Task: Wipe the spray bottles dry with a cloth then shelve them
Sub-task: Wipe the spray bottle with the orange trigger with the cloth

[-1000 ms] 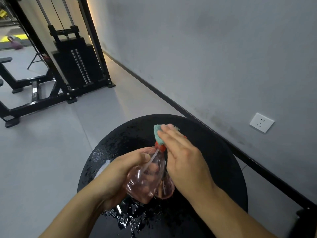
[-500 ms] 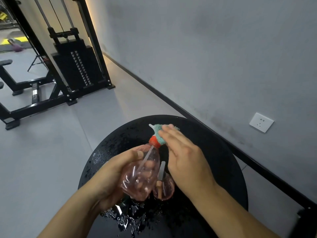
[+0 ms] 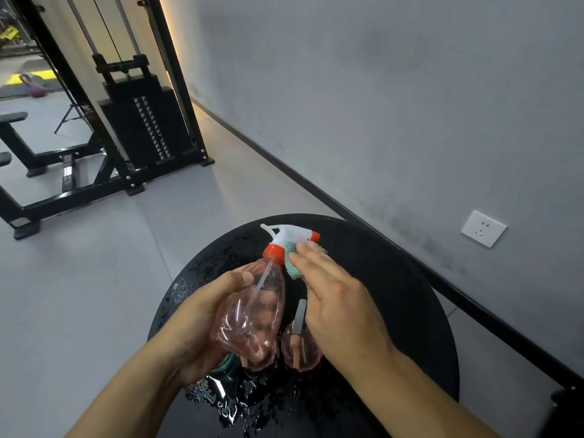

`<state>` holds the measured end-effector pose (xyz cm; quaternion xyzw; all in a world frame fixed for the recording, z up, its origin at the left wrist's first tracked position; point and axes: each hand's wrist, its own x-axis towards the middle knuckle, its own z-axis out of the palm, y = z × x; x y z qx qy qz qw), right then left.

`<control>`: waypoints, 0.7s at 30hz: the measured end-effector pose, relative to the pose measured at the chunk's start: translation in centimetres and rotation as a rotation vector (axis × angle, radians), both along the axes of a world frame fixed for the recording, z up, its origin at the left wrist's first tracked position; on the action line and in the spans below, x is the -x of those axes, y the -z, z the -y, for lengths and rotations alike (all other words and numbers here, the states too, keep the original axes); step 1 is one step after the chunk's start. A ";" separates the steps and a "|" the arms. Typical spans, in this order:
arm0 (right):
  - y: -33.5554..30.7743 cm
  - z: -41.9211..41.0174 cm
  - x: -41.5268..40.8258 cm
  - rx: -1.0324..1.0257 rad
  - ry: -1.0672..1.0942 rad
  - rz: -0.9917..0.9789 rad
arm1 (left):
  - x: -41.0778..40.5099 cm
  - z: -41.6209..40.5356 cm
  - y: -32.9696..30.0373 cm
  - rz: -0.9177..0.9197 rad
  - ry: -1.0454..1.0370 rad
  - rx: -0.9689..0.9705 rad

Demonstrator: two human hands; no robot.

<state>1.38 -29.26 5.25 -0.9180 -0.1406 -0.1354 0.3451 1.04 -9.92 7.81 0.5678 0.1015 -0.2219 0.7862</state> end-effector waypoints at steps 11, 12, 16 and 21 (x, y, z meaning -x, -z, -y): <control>0.1 -0.2 -0.1 -0.009 0.002 -0.015 | -0.3 0.1 0.2 0.015 -0.017 -0.006; 0.1 -0.1 -0.2 -0.015 0.009 -0.014 | -0.2 0.3 0.2 0.014 -0.004 -0.017; 0.0 0.1 -0.2 -0.045 0.030 -0.001 | 0.0 0.6 -0.1 0.027 0.022 0.002; 0.1 -0.3 0.0 -0.034 0.000 -0.012 | -0.4 0.0 0.2 0.007 -0.019 0.023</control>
